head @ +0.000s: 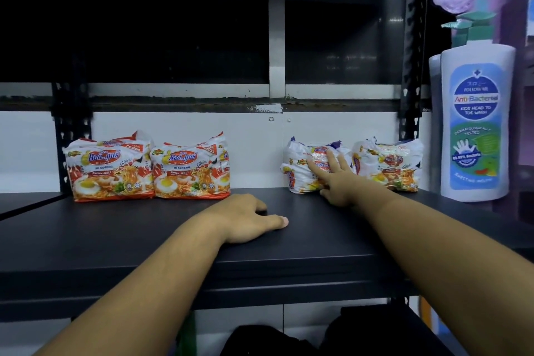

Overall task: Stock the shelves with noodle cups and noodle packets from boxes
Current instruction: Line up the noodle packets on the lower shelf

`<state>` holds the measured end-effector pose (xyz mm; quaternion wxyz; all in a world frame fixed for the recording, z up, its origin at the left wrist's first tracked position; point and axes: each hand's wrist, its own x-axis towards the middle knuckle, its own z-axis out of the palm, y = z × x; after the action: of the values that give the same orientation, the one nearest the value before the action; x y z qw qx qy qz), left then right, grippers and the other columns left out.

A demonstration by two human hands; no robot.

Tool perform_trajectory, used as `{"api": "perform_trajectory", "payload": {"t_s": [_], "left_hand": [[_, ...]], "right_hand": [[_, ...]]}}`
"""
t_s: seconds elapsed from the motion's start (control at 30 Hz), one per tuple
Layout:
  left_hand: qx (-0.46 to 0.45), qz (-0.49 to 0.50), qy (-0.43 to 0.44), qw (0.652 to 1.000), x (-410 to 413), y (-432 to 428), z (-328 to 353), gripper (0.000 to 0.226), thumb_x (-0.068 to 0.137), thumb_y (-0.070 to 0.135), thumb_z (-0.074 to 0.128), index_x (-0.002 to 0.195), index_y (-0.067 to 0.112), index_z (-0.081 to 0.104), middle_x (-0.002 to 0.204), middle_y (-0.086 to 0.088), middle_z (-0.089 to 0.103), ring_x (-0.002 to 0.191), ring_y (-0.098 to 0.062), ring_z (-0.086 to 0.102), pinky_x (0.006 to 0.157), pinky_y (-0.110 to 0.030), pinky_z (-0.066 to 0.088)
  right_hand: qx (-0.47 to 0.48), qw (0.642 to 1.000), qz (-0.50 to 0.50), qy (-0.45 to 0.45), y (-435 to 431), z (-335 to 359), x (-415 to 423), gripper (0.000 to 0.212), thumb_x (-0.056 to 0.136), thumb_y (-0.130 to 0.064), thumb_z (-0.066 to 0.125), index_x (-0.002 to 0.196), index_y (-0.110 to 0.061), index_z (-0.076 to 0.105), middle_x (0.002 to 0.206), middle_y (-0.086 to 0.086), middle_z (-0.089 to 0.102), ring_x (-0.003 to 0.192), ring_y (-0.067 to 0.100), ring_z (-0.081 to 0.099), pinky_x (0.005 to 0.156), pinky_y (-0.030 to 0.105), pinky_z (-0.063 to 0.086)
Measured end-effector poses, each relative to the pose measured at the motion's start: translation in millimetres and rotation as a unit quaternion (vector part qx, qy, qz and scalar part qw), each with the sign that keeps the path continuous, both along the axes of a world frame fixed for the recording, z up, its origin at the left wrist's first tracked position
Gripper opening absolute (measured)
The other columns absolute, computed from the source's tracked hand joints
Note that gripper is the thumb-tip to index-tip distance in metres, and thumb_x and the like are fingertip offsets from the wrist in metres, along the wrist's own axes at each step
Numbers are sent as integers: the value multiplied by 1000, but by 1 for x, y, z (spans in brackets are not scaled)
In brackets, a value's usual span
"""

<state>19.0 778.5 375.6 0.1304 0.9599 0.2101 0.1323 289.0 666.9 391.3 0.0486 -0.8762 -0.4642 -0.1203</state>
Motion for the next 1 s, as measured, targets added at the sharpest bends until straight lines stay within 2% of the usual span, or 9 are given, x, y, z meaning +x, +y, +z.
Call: {"api": "perform_trajectory", "payload": {"t_s": [0.1,0.3,0.5,0.63,0.7,0.77,0.83,0.93,1.0], "left_hand": [[-1,-6,-8,1000,2,0,-1,58,88,76,55,90,21,72,92,4,69,89,-13,65,82,-34,51],[-15,-2,-12,1000,3,1,-1,55,85,76,57,89,23,72,91,6,69,88,-10,65,75,-32,49],[-19,2,-6,1000,1,-2,0,56,84,77,57,93,24,75,97,4,71,92,-12,66,91,-40,55],[-19,8,-4,1000,2,-2,0,56,84,76,57,94,25,75,99,4,71,94,-12,65,92,-40,55],[-19,12,-1,1000,1,-3,1,56,83,77,57,93,25,75,98,4,71,92,-12,65,91,-40,55],[-15,15,3,1000,1,-5,2,57,83,77,56,91,24,75,96,3,70,91,-13,65,90,-40,55],[-12,18,5,1000,1,-5,2,58,82,78,55,92,24,75,97,3,70,92,-13,64,90,-40,55],[-15,21,8,1000,1,-6,2,57,83,77,55,93,24,74,97,3,69,92,-13,64,88,-38,55],[-13,21,11,1000,1,-7,2,56,85,77,54,91,24,73,96,3,68,91,-14,63,79,-35,53]], "right_hand": [[16,1000,-2,-5,-3,-4,-4,78,107,-32,40,153,-55,-19,166,2,-32,153,33,-27,125,60,7],[26,999,-6,-22,-10,-7,-15,70,108,-41,33,155,-52,-16,167,6,-29,154,36,-24,123,59,8],[5,1000,-12,-13,-23,-9,-33,63,109,-50,28,159,-48,-10,167,10,-26,153,44,-19,125,60,5],[0,999,1,54,-38,-9,-57,59,110,-47,30,163,-35,10,171,14,-9,156,39,-8,126,54,7],[-15,996,14,87,-49,-8,-77,56,110,-48,32,161,-27,27,171,14,6,157,34,6,125,46,13],[-19,993,31,117,-64,-7,-99,55,107,-53,35,156,-29,39,169,8,22,155,28,21,123,39,19],[-21,988,43,147,-81,-4,-120,58,105,-60,37,157,-35,38,168,-3,27,154,21,23,122,36,17],[-52,984,73,156,-102,-4,-147,63,105,-62,31,161,-36,25,170,-9,13,157,14,8,125,37,6],[-60,983,92,146,-110,-9,-158,65,106,-62,26,163,-32,19,171,-12,9,157,9,4,127,38,3]]}}
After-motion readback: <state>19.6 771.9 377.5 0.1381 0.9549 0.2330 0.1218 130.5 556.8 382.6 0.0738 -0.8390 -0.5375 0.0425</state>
